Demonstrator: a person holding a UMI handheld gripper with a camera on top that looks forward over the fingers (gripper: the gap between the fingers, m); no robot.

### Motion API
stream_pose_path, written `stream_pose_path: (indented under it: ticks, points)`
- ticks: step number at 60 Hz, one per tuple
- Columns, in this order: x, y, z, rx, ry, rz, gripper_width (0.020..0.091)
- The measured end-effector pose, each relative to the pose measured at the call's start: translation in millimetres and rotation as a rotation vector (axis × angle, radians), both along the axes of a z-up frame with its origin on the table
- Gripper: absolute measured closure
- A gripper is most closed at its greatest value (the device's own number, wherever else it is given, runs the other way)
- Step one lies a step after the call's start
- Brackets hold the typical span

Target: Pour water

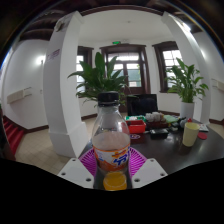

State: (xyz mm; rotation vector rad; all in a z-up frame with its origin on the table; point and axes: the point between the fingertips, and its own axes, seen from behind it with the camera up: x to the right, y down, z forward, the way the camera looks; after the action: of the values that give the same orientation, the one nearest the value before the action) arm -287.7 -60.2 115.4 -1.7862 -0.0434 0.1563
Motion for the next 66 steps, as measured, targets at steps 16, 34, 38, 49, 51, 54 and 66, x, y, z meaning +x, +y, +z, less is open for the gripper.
stream_pose_path:
  ticks: [16,34,38,49,51,54,66]
  points:
    - [40,36,22,-0.053,0.344,-0.044,0.0729]
    - [163,106,49,-0.04,1.067,-0.17,0.0729]
    - [182,120,48,-0.044,1.185,-0.199,0.0731]
    - [226,149,53,-0.026,1.531,-0.213,0.0729]
    - [231,153,55,-0.022,1.601,-0.212,0.073]
    - [235,151,61,-0.014,1.703,-0.214,0.0729]
    - [254,173,62,-0.002,2.072,-0.203,0.0726]
